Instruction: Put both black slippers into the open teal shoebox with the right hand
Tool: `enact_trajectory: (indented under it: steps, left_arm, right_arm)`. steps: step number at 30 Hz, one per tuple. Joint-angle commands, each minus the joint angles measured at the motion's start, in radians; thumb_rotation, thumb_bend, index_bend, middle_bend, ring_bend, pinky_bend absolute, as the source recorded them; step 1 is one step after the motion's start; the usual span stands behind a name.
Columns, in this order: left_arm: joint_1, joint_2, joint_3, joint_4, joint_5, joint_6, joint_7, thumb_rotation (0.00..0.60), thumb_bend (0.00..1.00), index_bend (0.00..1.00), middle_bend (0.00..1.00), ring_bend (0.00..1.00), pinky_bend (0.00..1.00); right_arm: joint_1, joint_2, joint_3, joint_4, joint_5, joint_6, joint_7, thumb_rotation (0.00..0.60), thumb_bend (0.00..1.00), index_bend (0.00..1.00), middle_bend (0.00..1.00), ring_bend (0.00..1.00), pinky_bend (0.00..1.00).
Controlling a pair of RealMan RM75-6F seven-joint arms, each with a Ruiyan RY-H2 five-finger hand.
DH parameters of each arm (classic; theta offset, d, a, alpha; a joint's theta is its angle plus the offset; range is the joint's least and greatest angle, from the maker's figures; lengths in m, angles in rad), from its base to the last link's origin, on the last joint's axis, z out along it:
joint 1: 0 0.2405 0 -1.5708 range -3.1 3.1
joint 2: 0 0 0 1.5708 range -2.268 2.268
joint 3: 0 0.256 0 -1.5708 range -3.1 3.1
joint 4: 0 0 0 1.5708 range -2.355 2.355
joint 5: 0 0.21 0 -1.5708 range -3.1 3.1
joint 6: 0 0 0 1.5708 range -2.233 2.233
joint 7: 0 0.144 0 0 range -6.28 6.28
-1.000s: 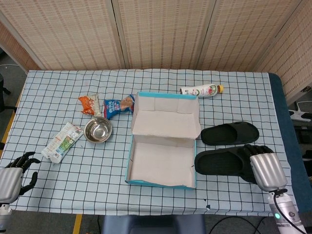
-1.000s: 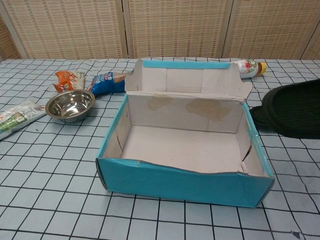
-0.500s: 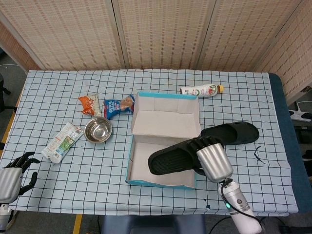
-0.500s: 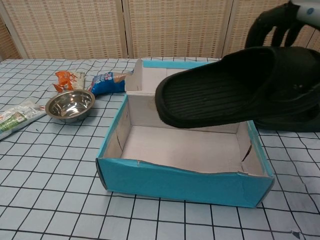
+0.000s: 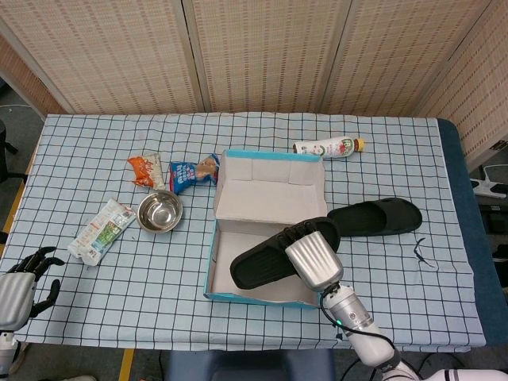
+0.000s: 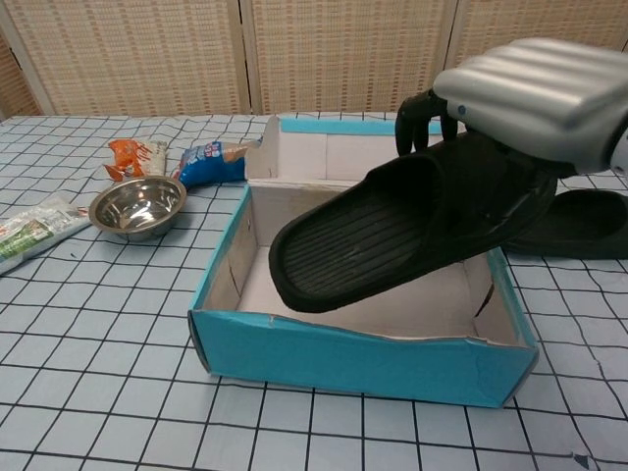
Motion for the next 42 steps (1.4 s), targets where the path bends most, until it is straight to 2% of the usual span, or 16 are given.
enact_trajectory:
  steps: [1, 6, 10, 17, 25, 35, 42]
  left_arm:
    - [0.0, 0.0, 0.0, 0.001, -0.001, -0.001, 0.002, 0.6, 0.51, 0.36, 0.16, 0.25, 0.42]
    - [0.0, 0.0, -0.001, -0.001, -0.005, -0.003, 0.002, 0.6, 0.51, 0.36, 0.16, 0.25, 0.42]
    - [0.0, 0.0, -0.002, 0.0, -0.004, -0.002, 0.001, 0.6, 0.51, 0.36, 0.16, 0.25, 0.42]
    - [-0.001, 0.002, -0.002, -0.002, -0.006, -0.003, 0.0, 0.6, 0.51, 0.36, 0.16, 0.25, 0.42]
    - [-0.003, 0.001, -0.002, -0.001, -0.005, -0.007, 0.0, 0.6, 0.51, 0.36, 0.16, 0.25, 0.42]
    - [-0.004, 0.001, 0.0, 0.001, 0.001, -0.006, 0.005, 0.6, 0.51, 0.36, 0.16, 0.25, 0.42]
    - [-0.003, 0.002, -0.001, 0.001, 0.0, -0.004, -0.008, 0.6, 0.51, 0.36, 0.16, 0.25, 0.42]
  right_arm:
    - [0.034, -0.06, 0.03, 0.02, 0.094, 0.031, -0.045, 0.6, 0.24, 0.77, 0.73, 0.58, 0.54]
    - [0.079, -0.122, 0.104, -0.019, 0.364, 0.057, -0.041, 0.6, 0.24, 0.77, 0.73, 0.59, 0.55]
    - [0.133, -0.169, 0.142, -0.001, 0.469, 0.097, -0.053, 0.6, 0.26, 0.77, 0.73, 0.59, 0.56]
    - [0.202, -0.253, 0.167, 0.029, 0.517, 0.186, -0.048, 0.6, 0.27, 0.77, 0.73, 0.59, 0.56]
    - [0.252, -0.3, 0.189, 0.025, 0.553, 0.257, -0.037, 0.6, 0.27, 0.77, 0.73, 0.59, 0.56]
    - [0.276, -0.34, 0.165, 0.048, 0.613, 0.272, 0.016, 0.6, 0.29, 0.77, 0.73, 0.59, 0.56]
    - [0.29, -0.357, 0.115, 0.067, 0.612, 0.297, 0.007, 0.6, 0.3, 0.77, 0.73, 0.59, 0.57]
